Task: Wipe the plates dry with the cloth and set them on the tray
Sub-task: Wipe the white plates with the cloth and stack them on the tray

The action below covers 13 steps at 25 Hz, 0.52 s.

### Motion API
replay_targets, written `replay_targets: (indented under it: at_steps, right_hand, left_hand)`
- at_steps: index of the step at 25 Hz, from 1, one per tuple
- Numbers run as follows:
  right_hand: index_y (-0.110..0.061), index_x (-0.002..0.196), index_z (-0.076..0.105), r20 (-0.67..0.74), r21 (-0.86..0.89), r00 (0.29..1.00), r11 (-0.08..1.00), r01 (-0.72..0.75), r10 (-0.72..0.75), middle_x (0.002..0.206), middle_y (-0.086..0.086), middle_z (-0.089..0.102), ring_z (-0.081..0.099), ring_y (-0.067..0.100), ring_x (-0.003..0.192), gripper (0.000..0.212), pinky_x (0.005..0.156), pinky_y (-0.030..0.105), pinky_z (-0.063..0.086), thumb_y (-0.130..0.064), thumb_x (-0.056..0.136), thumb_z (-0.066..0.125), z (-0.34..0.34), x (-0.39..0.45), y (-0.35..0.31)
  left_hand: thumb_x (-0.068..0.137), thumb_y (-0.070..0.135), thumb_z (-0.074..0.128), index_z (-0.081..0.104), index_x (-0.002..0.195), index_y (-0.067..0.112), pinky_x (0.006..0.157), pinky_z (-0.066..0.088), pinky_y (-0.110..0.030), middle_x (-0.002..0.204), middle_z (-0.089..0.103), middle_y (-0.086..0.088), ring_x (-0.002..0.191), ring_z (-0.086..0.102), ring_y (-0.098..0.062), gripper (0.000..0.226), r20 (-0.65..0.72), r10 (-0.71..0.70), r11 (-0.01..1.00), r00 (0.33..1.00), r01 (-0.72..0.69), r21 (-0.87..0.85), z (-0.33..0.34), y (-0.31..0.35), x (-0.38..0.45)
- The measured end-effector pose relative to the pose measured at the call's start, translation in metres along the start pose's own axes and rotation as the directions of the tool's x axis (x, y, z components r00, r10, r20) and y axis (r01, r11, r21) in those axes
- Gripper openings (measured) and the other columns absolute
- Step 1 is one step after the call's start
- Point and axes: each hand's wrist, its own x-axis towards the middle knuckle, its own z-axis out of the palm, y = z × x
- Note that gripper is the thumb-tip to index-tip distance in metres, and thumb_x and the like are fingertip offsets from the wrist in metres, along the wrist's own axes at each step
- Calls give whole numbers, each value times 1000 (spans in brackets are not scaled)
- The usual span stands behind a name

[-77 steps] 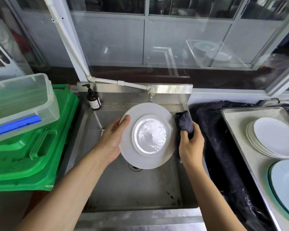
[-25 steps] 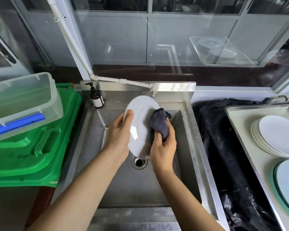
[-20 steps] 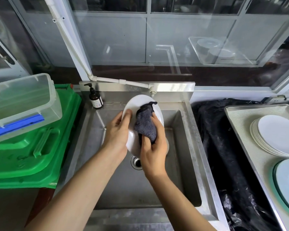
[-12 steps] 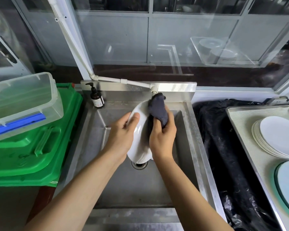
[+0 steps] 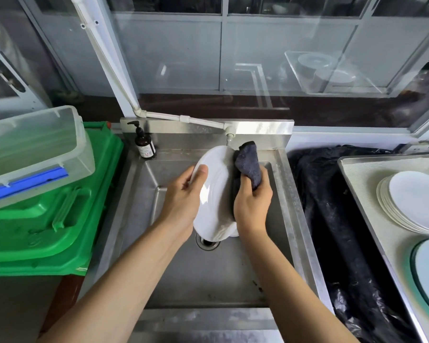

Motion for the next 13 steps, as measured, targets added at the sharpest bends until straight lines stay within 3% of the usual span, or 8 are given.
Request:
replay_targets:
  at_steps: [3,4,6,8,10,13]
  right_hand:
    - [-9,133,60,163,43,961,975,219,-224,131,7,67,58,7,125,43,108,31,46,-1,91,50,11,-35,-3]
    - [-13,137,58,200,47,947,968,245,-249,137,2,64,56,9,131,49,112,28,43,0,91,51,10,-40,-1]
    - [-14,139,58,194,24,967,986,166,-168,135,-1,65,58,8,128,48,112,30,44,3,94,51,4,-32,6]
    - [-11,137,59,101,-15,995,1000,10,-8,129,3,67,61,9,120,42,110,40,46,2,98,51,-1,-28,15]
    - [-14,137,60,74,6,997,1000,5,-5,131,1,67,60,11,123,42,110,46,45,-5,97,52,1,-40,19]
    - [-26,141,55,218,108,947,970,219,-238,145,-1,58,52,18,138,50,115,51,42,-15,93,53,12,-68,24]
  left_hand:
    - [101,32,59,74,91,18,73,48,-24,81,73,8,75,64,-6,23,-102,-35,998,994,30,-57,12,4,9]
    - [100,33,60,76,87,25,70,50,-22,78,75,14,71,66,1,23,-133,-54,996,990,44,-78,12,5,12]
    - [99,37,60,75,76,43,68,49,-23,70,70,25,63,61,9,28,-190,-85,996,978,75,-57,10,6,14]
    - [99,40,60,70,69,53,66,44,-24,63,63,28,58,54,8,34,-211,-84,996,974,83,-16,5,4,14]
    - [99,39,60,71,71,47,64,44,-22,62,63,27,58,53,7,32,-202,-65,998,977,63,-16,6,2,14]
    - [102,26,57,72,81,21,71,56,-29,72,73,9,73,67,-14,27,-128,-98,978,987,72,-194,10,7,16]
